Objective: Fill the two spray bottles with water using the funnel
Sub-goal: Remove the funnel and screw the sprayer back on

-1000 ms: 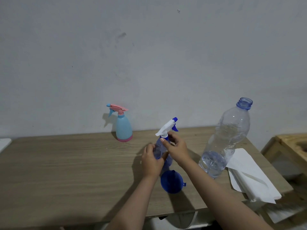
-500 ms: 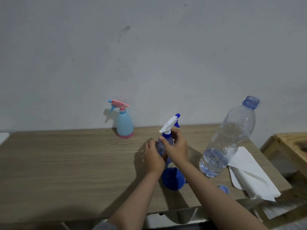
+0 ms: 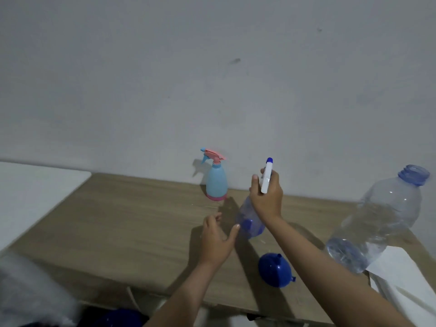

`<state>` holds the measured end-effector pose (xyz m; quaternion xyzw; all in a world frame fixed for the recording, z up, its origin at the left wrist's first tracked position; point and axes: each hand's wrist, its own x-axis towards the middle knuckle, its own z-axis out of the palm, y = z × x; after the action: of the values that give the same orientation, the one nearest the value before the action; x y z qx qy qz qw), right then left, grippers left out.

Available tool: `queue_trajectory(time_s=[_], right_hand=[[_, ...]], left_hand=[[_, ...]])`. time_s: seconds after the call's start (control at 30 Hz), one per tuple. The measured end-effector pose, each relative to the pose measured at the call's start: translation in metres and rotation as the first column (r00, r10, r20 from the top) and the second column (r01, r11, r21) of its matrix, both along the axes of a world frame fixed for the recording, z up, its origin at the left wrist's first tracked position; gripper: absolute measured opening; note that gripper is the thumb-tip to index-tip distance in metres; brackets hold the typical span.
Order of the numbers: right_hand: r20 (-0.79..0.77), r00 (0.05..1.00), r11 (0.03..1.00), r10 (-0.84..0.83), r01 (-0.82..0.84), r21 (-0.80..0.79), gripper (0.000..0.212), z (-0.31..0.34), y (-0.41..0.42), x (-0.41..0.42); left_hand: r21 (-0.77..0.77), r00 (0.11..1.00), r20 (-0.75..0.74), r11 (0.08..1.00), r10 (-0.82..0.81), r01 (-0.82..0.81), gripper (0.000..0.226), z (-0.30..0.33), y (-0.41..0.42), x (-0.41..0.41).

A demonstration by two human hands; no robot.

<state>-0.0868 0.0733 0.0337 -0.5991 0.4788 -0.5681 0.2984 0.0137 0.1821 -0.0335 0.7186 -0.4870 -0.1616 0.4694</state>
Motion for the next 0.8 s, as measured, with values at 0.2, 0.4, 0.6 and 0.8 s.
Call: queue_trajectory(time_s=[0.2, 0.4, 0.6, 0.8], right_hand=[[0.053, 0.944, 0.933, 0.324, -0.329, 0.146, 0.004, 0.032, 0.019, 0.041], [-0.259, 0.708, 0.704, 0.657, -0.454, 0.546, 0.010, -0.013, 0.072, 0.062], [-0.361, 0.539, 0.618, 0.761, -0.437, 0.653, 0.008, -0.058, 0.102, 0.058], [-0.479, 0.457, 0.656, 0.749, -0.409, 0.635, 0.022, -0.067, 0.100, 0.054]], left_hand=[[0.021, 0.941, 0.234, 0.966, 0.246, -0.258, 0.067, -0.009, 0.050, 0.067], [0.215, 0.869, 0.374, 0.880, 0.325, -0.423, 0.090, -0.033, 0.113, 0.098], [0.301, 0.872, 0.377, 0.849, 0.312, -0.434, 0.094, -0.057, 0.153, 0.091], [0.341, 0.901, 0.323, 0.852, 0.290, -0.397, 0.086, -0.067, 0.157, 0.082]])
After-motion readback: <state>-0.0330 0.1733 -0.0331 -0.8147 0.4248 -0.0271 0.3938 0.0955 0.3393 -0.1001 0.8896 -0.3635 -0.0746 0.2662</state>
